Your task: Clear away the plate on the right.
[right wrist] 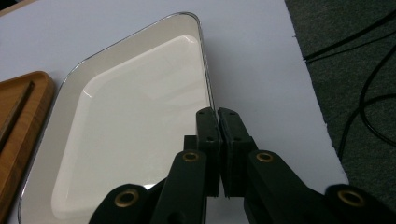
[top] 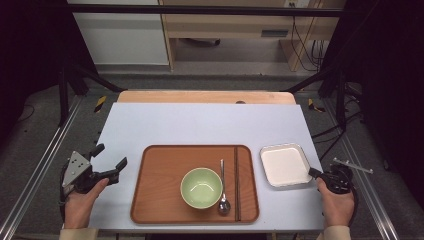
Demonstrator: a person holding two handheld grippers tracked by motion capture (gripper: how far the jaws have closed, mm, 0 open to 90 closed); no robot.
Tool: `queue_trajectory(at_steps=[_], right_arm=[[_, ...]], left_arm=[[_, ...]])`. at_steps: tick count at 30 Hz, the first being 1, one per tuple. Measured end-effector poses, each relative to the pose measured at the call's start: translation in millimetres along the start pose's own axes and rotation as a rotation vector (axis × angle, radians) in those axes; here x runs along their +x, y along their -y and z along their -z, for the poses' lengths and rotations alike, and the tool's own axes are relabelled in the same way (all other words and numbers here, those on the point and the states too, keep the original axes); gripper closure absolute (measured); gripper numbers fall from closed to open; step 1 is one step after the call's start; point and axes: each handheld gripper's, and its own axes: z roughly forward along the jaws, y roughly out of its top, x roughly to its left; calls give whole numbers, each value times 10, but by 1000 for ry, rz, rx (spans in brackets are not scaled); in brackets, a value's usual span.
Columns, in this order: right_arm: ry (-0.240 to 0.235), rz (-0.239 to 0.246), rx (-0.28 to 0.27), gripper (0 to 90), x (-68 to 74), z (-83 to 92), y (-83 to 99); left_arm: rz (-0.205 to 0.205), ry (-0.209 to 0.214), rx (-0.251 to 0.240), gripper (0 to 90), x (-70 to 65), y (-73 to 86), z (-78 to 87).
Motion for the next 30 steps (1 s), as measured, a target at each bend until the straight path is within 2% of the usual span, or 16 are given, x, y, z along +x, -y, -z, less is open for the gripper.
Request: queue_trajectory(at_steps=[7, 15, 18, 22, 26, 30], right_arm=[[-8, 1, -4, 883, 16, 21, -6], [-79, -18, -42, 883, 60, 78, -18], [-111, -16, -67, 884, 114, 114, -32], [-160, -4, -103, 884, 285, 162, -78], [-203, 26, -95, 884, 493, 121, -126], [-262, 50, -91, 884, 747, 61, -199]], left_arm=[[-3, 1, 1, 80, -6, -3, -3], [-8, 7, 3, 80, -39, -22, -14], [25, 13, -3, 87, -67, -40, -22], [53, 37, -15, 101, -163, -102, -63], [29, 68, -4, 100, -325, -203, -123], [42, 104, 11, 141, -488, -322, -186]])
